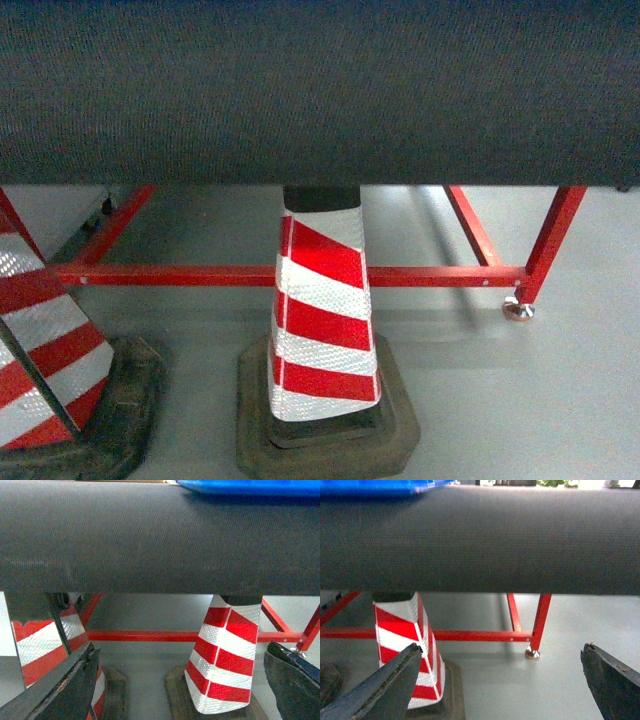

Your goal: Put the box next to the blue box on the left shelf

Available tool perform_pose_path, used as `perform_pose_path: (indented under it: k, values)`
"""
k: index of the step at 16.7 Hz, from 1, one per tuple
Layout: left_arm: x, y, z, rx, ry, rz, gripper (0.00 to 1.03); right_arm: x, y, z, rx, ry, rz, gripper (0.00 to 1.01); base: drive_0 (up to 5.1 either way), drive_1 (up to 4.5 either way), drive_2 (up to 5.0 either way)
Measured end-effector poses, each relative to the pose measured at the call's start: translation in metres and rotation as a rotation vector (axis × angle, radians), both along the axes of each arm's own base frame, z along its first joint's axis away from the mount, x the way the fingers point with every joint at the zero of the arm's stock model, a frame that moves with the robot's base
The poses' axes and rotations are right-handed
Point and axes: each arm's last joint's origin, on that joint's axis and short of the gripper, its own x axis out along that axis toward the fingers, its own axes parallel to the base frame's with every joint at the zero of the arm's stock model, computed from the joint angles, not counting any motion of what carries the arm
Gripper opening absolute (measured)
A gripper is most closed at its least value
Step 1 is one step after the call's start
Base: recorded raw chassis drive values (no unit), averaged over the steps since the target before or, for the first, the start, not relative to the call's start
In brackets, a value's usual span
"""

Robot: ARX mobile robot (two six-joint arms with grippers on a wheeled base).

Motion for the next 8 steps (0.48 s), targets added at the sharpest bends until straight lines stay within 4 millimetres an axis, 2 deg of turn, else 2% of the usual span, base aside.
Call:
perform_pose_path:
  k: [8]
  values:
    - [0.0, 0.0, 0.0, 0.008, 0.0, 0.0, 0.98, 0.0, 0.0, 0.0, 0.0, 0.0, 0.0, 0.98, 0.0, 0.0, 0.0]
